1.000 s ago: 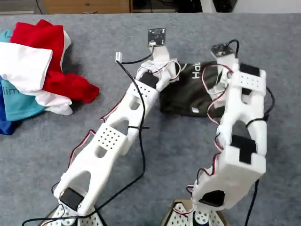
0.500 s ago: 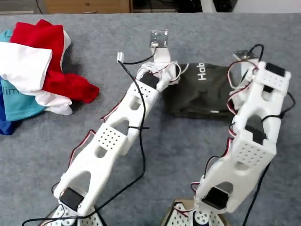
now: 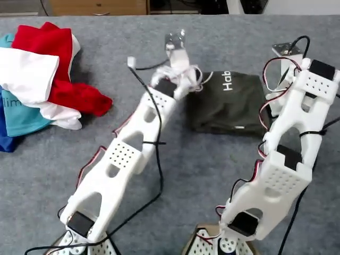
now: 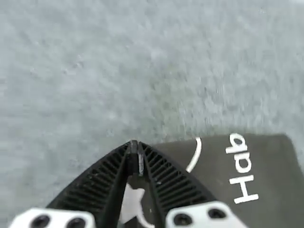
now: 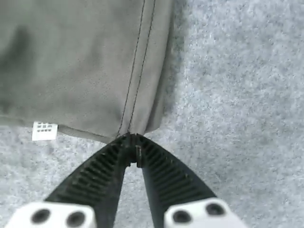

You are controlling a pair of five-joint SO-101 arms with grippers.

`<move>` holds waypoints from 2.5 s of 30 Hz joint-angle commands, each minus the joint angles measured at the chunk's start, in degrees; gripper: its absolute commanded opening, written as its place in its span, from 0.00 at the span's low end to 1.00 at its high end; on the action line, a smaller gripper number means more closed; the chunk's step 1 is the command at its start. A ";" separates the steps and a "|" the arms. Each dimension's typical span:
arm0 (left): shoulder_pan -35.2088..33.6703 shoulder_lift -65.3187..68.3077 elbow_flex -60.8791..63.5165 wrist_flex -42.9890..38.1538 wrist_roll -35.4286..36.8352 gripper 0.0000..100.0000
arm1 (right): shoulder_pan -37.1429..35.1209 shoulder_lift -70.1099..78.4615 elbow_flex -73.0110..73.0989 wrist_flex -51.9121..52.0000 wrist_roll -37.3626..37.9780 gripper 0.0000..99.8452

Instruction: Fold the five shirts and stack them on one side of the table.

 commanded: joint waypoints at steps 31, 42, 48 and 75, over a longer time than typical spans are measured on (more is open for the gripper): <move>-23.56 -53.23 5.45 48.00 -20.75 0.06 | -8.31 11.12 7.52 -11.34 -20.31 0.13; -32.88 -76.79 28.31 47.91 -24.88 0.06 | -6.64 25.27 -15.60 1.67 -20.13 0.00; -40.26 -85.67 34.46 47.91 -26.73 0.07 | -1.27 24.75 -32.04 5.71 -16.18 0.00; -53.45 -98.51 51.43 47.82 -25.41 0.16 | 11.91 41.45 -69.49 8.00 -3.08 0.23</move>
